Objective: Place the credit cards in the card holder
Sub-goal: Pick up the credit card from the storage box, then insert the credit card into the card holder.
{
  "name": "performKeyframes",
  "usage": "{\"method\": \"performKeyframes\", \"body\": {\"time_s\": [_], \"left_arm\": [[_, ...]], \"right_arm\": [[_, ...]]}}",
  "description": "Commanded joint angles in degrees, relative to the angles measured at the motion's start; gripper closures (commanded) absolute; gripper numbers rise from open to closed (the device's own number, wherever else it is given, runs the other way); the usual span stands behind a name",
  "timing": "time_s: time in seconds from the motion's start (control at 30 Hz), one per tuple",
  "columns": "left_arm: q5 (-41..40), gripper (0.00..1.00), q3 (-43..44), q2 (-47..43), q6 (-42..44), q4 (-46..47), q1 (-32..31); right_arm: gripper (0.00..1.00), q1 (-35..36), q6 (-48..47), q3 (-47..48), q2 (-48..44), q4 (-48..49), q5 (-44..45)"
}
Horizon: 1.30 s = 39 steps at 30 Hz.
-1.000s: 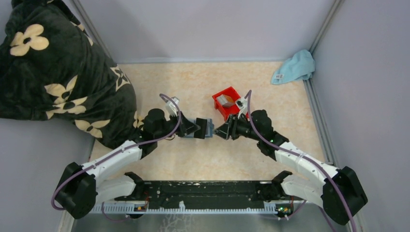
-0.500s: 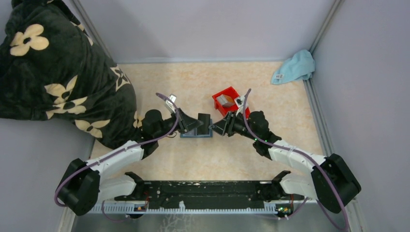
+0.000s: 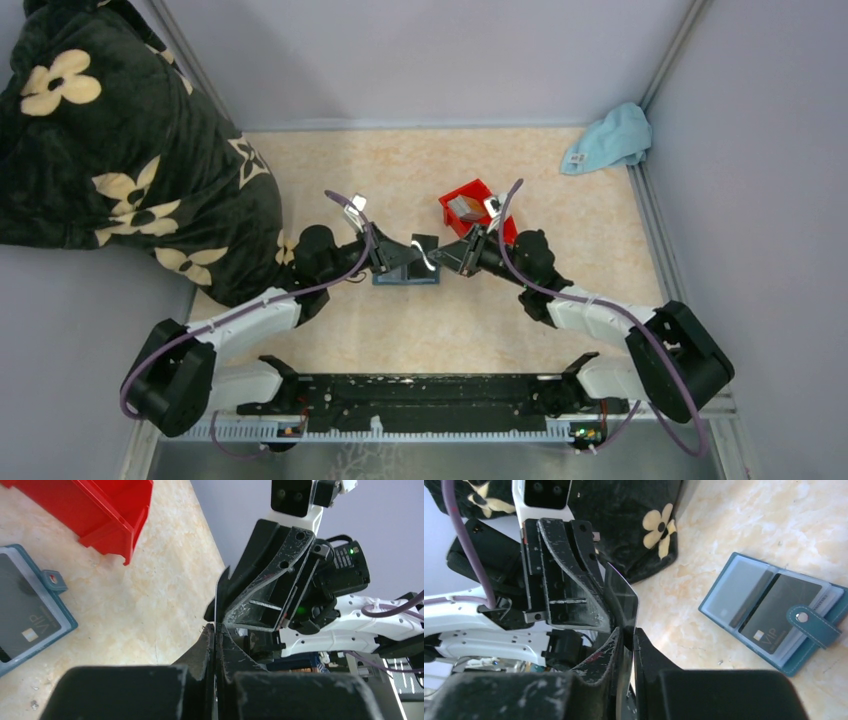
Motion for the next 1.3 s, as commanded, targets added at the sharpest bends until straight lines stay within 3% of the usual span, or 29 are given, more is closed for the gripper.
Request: {"method": "performKeyframes", "body": {"time_s": [0.0, 0.03, 0.07, 0.13, 0.17, 0.37, 0.6, 0.7, 0.93, 1.27], "left_arm": [[2.1, 1.00, -0.3, 0.7, -1.5, 4.2, 0.7], [1.9, 1.00, -0.4, 0.8, -1.9, 4.2, 1.0], [1.6, 0.94, -0.6, 0.8, -2.5, 3.9, 1.3], [0.8, 0.61, -1.2, 0.7, -3.9, 3.1, 2.6], [0.3, 0.51, -1.6, 0.5, -4.7, 2.3, 3.4], [-7.5, 0.42, -2.7, -4.2, -4.8, -9.6, 7.9], [-26.5, 0.43, -0.9, -11.1, -1.8, -28.4, 8.6], [-30.2, 0.44, -0.1, -10.8, -0.6, -32.3, 8.6], [-34.2, 0.54, 1.3, -6.4, 0.0, -37.4, 8.7], [-34.6, 0.55, 2.5, 1.0, 0.8, -37.0, 8.7]], "right_arm": [[1.00, 0.5, 4.5, -1.3, 1.9, 11.2, -2.9], [1.00, 0.4, 5.3, -1.7, 2.3, 12.7, -3.0], [1.00, 0.5, 6.0, -2.0, 2.6, 14.2, -3.3], [1.00, 0.5, 7.4, -2.2, 3.5, 16.7, -3.7], [1.00, 0.4, 7.9, -2.2, 3.9, 17.5, -3.6], [1.00, 0.4, 6.8, -0.2, 3.9, 13.5, -2.9], [1.00, 0.4, -0.6, 7.7, 5.8, -4.6, 1.0], [1.00, 0.5, -2.3, 12.0, 9.5, -10.4, 1.7], [1.00, 1.3, -4.9, 20.4, 17.6, -20.4, 4.1], [1.00, 1.5, -5.0, 25.2, 26.2, -25.2, 5.9]]}}
